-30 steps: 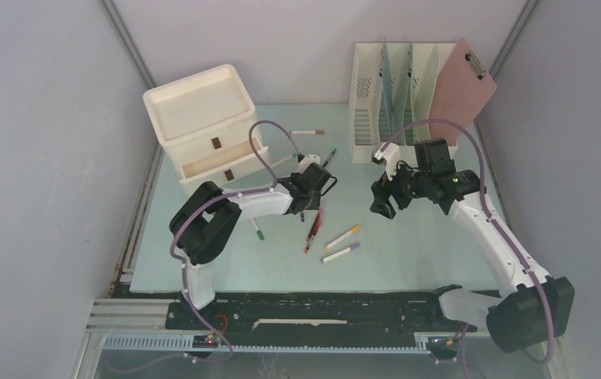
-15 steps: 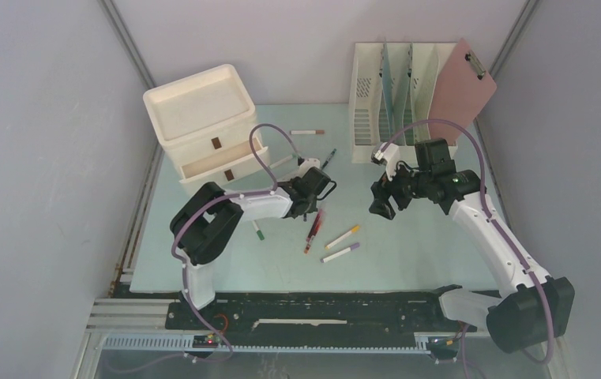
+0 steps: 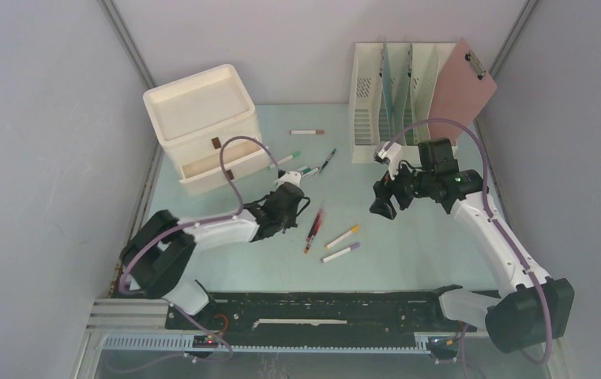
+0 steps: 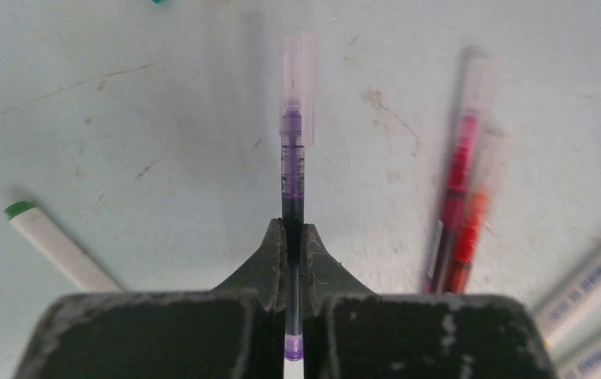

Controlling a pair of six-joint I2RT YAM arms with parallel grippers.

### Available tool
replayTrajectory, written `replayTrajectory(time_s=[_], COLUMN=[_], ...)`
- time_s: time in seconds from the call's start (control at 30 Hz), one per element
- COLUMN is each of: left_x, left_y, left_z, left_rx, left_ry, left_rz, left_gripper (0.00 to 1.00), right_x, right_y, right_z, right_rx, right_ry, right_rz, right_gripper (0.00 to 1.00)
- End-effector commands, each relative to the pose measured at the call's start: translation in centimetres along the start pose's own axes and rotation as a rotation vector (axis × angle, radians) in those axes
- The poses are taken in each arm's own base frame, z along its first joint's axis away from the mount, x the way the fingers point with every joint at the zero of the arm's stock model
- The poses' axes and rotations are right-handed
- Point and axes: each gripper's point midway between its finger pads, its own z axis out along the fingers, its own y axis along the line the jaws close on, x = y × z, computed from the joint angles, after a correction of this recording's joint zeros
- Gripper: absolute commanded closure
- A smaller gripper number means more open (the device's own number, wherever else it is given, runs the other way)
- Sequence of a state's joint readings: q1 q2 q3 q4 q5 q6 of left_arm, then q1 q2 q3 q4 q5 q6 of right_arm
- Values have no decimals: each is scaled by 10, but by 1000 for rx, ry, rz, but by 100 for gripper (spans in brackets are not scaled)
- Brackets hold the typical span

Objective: Organize the desk
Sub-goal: Pick up the stationery from the center of the board, then place the stationery in the drawer.

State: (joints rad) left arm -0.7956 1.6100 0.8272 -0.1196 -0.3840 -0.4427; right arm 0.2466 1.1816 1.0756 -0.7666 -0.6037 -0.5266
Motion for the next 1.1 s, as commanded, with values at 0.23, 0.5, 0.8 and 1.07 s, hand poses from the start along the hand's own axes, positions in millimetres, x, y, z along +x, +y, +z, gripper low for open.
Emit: replayTrajectory(time_s=[0.23,0.5,0.8,1.07], left_x=[-95,-129,-147,-164], left_y=[10,80,148,161], left_z=[-113,-195,-212,-173], left_rx=[194,46,-174,-236], left_ry=[-483,-839,-996,-858], left_rz=[-26,-81,-23,167], left_gripper=[100,100,100,100], right_x=[-21,-23,-21,-21], right_y=[4,4,4,6], right_z=[-12,-15,-12,-13], right_rx=[0,2,-7,-13], right_ry=[-64,-77,-66,-68], right_rz=[-49,-48,-49,-49], right_gripper=[18,18,17,17])
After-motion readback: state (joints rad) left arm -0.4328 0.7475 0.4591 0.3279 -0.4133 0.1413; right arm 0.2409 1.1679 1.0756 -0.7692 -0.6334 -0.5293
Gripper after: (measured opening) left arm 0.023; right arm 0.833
